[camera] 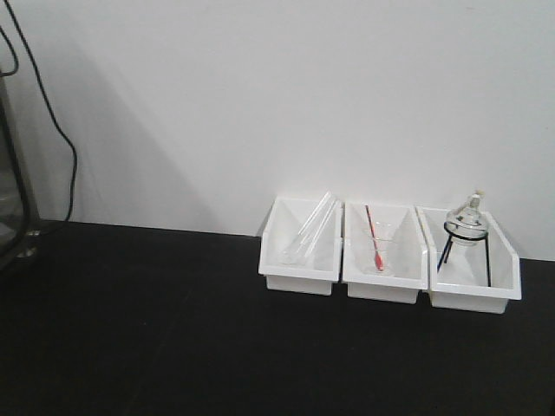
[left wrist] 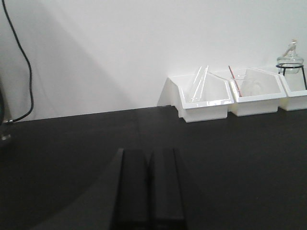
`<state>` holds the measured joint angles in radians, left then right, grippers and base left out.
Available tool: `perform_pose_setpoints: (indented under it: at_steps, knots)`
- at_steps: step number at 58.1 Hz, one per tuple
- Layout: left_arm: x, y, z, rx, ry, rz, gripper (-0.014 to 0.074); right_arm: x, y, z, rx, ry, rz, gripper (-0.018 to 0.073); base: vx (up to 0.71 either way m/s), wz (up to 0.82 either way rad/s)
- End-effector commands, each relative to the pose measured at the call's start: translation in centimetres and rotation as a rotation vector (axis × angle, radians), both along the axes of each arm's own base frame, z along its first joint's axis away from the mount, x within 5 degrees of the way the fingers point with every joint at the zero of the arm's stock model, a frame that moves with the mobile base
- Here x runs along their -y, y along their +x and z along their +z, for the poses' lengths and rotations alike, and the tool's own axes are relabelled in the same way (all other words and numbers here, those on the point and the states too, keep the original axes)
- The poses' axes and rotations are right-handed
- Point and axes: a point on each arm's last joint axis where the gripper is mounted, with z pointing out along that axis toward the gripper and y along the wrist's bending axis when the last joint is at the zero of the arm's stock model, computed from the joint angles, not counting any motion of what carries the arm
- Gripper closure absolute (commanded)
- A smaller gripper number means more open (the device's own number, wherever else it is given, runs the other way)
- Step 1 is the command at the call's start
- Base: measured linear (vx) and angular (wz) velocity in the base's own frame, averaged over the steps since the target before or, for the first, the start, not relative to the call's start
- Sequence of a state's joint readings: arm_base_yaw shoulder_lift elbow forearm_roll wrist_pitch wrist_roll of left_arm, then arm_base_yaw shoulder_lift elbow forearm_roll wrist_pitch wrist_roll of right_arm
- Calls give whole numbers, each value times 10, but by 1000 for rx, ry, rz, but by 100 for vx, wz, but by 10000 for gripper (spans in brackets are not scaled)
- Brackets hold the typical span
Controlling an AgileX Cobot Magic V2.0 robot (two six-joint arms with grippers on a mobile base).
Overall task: Pick beaker and place in left cabinet
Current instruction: 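Drive the base away from the bench holding the beaker in the right gripper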
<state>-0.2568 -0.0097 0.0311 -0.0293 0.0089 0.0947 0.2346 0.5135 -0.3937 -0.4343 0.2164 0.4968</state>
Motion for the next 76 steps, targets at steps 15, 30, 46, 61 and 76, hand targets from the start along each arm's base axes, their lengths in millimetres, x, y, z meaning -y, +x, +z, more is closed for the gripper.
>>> perform_pose_setpoints:
  at_steps: [15,30,46,61,76]
  knots:
    - [0,-1,3,80,-33,-1,595,-3,1,17,99,1,33,562,-9,37]
    - [0,-1,3,80,-33,-1,595,-3,1,17,99,1,33,562,-11,44]
    - [0,-1,3,80,-33,-1,595,-3,1,17,99,1,33,562,-12,49]
    - [0,-1,3,80,-33,-1,595,-3,1,17,99,1,33,562,-12,53]
    - [0,-1,3,80,-33,-1,595,-3,1,17,99,1,33,562,-8,59]
